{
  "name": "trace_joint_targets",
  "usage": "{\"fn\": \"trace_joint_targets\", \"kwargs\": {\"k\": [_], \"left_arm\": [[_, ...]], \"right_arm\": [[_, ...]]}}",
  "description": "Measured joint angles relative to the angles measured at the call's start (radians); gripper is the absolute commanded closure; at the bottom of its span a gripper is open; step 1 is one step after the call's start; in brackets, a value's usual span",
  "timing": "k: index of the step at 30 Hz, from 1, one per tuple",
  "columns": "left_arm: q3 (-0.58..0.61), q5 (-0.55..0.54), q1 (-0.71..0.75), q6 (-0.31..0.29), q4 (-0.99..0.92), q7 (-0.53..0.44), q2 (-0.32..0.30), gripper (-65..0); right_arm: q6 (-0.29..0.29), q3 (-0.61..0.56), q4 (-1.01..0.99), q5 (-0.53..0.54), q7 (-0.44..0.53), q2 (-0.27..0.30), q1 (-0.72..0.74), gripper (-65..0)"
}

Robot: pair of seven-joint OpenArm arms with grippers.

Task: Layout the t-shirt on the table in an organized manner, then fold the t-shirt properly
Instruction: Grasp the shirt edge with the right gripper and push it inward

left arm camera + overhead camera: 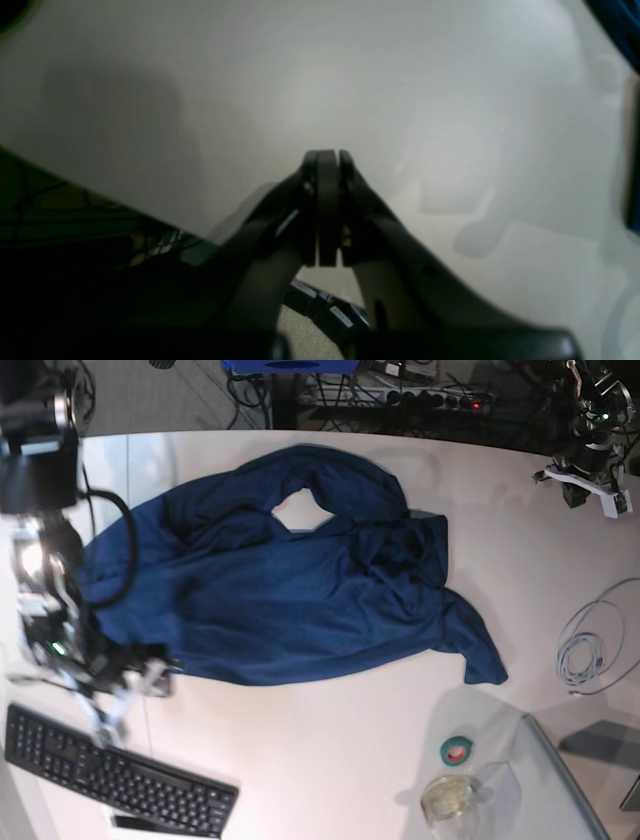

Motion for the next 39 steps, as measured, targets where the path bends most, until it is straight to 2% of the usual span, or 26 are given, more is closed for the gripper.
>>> {"fn": "trace_joint_targets", "kwargs": {"k": [3,8,13,15,16,18,19,21,22,24,30,33,36,39], "left_arm": [[-0.002,-0.001,0.002,0.000,0.000,-0.002,-0.001,0.0],[0.001,-0.001,0.005,0.000,0.000,0.000,0.002,0.0],[-0.001,0.000,0.003,0.000,0.000,0.000,0.003,0.0],[-0.001,-0.001,0.003,0.000,0.000,0.000,0.002,0.0],[-0.001,-0.001,0.003,0.000,-0.001,0.000,0.003,0.0],[-0.001,-0.001,0.003,0.000,-0.003,-0.001,0.002,0.0],[-0.001,-0.001,0.003,0.000,-0.003,-0.001,0.002,0.0],[-0.001,0.000,0.003,0.000,-0.005,0.000,0.002,0.0],[-0.001,-0.001,0.003,0.000,-0.005,0.000,0.002,0.0],[-0.001,-0.001,0.003,0.000,-0.005,-0.001,0.003,0.0],[-0.001,-0.001,0.003,0.000,-0.005,-0.004,0.000,0.0],[0.002,-0.001,0.000,0.000,-0.005,0.000,0.000,0.0],[0.003,-0.002,-0.003,0.000,-0.005,-0.002,-0.001,0.0],[0.006,-0.002,-0.006,0.000,-0.005,-0.001,0.002,0.0]], "right_arm": [[-0.002,-0.102,-0.266,-0.016,0.073,-0.057,0.144,-40.4],[-0.010,-0.254,-0.674,-0.024,0.259,-0.104,0.302,-40.5],[-0.012,-0.351,-0.862,-0.012,0.402,-0.163,0.346,-40.2],[-0.008,-0.370,-0.867,-0.013,0.431,-0.159,0.340,-34.2],[-0.008,-0.373,-0.868,-0.012,0.431,-0.154,0.340,-25.7],[-0.006,-0.373,-0.869,-0.016,0.425,-0.148,0.341,-4.1],[-0.006,-0.372,-0.869,-0.012,0.425,-0.145,0.340,0.0],[-0.006,-0.370,-0.869,-0.009,0.424,-0.144,0.340,-2.7],[-0.006,-0.370,-0.861,-0.011,0.421,-0.144,0.340,-0.3],[-0.006,-0.370,-0.775,-0.019,0.401,-0.136,0.303,0.0],[-0.002,-0.334,-0.271,-0.016,0.320,-0.055,0.068,0.0],[-0.003,-0.267,-0.058,-0.019,0.209,-0.048,-0.011,0.0],[-0.007,-0.199,0.147,-0.018,0.145,-0.047,-0.105,0.0],[-0.006,-0.179,0.290,-0.025,0.089,-0.045,-0.227,0.0]]}}
